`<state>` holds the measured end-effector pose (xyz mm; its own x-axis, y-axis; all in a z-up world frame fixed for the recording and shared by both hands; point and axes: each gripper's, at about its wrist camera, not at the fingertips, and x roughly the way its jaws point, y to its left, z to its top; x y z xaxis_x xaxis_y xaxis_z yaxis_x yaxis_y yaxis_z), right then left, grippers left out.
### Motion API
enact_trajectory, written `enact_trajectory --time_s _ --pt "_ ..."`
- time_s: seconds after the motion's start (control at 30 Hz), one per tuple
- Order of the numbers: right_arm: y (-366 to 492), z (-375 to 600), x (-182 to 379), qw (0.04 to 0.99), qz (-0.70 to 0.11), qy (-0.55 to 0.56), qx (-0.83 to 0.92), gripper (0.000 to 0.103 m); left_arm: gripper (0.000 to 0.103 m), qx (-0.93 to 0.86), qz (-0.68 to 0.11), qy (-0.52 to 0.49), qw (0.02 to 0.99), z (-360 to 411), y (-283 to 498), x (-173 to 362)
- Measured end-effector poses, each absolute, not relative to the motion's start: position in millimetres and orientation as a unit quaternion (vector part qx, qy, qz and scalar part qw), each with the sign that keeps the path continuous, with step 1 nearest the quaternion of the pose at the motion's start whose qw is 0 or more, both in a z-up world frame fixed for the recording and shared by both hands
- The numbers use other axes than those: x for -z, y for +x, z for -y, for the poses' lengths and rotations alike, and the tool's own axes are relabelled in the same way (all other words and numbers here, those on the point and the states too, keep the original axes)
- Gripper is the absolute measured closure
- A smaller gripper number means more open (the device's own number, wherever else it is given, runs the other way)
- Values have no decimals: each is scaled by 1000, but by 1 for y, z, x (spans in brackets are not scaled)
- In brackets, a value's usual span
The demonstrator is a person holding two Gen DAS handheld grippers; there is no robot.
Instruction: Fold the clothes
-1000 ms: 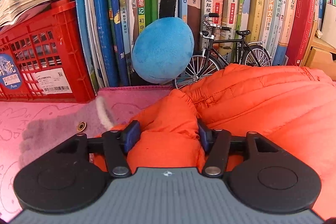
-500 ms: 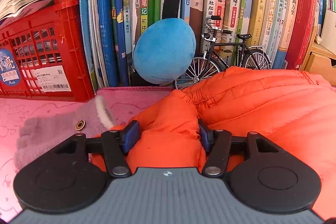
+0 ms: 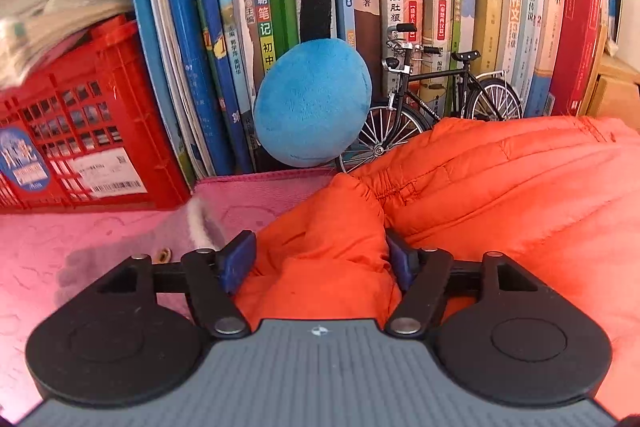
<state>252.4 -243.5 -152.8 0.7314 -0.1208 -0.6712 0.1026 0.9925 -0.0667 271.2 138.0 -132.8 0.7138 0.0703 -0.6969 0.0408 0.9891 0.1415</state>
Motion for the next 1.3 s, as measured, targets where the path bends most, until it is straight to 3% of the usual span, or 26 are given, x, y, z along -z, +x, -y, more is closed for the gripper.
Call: enact_trajectory --time_s 0.03,0.1,0.13,0.33,0.57,0.63,0.73,0.83,0.9,0.97,1.1,1.17,1.23,1.3 --pt "245 246 141 933 -355 -12 52 11 35 -6 -365 77 928 -142 261 119" --pt "218 259 123 946 -324 3 23 9 16 0 -324 56 944 -162 229 94" --pt "206 268 119 946 -324 14 18 8 14 6 -315 36 948 -176 213 84" --pt "130 305 123 925 -373 77 -9 8 14 22 -397 -107 911 -246 144 92" --pt "90 267 141 906 -408 71 -89 11 14 87 -433 -128 888 -220 117 126" --pt "94 256 142 905 -409 62 -101 23 7 94 -426 -144 888 -209 121 132" --pt "103 243 145 901 -416 40 -115 29 1 107 -430 -164 881 -199 130 139" --pt "105 246 149 895 -426 45 -124 39 12 110 -424 -151 886 -193 128 137" --pt "102 250 148 892 -430 51 -129 50 34 110 -422 -152 887 -194 122 136" --pt "98 253 148 892 -429 49 -134 51 44 106 -418 -159 888 -200 118 136" --pt "98 261 153 888 -434 71 -134 45 41 102 -414 -173 888 -202 117 139" --pt "97 251 154 888 -439 60 -127 53 41 93 -421 -132 892 -188 119 138" --pt "93 240 153 887 -443 47 -126 71 54 97 -436 -125 886 -183 118 136" --pt "85 235 151 882 -450 45 -133 79 65 102 -449 -124 879 -181 115 135"
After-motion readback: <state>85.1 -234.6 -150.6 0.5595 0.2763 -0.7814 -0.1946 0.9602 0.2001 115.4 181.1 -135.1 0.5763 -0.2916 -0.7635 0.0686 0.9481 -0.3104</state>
